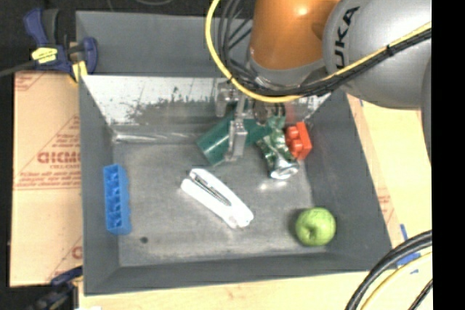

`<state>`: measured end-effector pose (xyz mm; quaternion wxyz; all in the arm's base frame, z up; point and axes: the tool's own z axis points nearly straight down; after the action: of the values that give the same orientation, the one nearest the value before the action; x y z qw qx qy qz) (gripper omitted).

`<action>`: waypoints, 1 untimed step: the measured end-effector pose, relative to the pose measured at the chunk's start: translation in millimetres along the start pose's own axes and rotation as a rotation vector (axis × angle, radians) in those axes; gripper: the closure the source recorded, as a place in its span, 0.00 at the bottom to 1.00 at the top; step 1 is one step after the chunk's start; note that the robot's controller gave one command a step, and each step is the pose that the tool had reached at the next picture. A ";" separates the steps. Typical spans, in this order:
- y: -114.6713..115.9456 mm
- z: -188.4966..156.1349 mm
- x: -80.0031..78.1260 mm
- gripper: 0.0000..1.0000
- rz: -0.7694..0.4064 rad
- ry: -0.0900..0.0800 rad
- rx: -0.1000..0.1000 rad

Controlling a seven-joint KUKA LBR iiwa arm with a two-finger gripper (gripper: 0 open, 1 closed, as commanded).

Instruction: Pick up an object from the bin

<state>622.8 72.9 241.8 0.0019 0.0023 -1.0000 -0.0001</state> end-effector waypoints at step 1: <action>-0.3 -5.2 -1.3 0.00 0.002 -0.008 -0.001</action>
Offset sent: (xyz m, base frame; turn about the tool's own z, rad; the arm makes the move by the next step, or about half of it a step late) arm 0.0251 -0.0764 -0.1718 -0.0570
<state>624.1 72.6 247.0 -0.0023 0.0015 -1.0000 -0.0005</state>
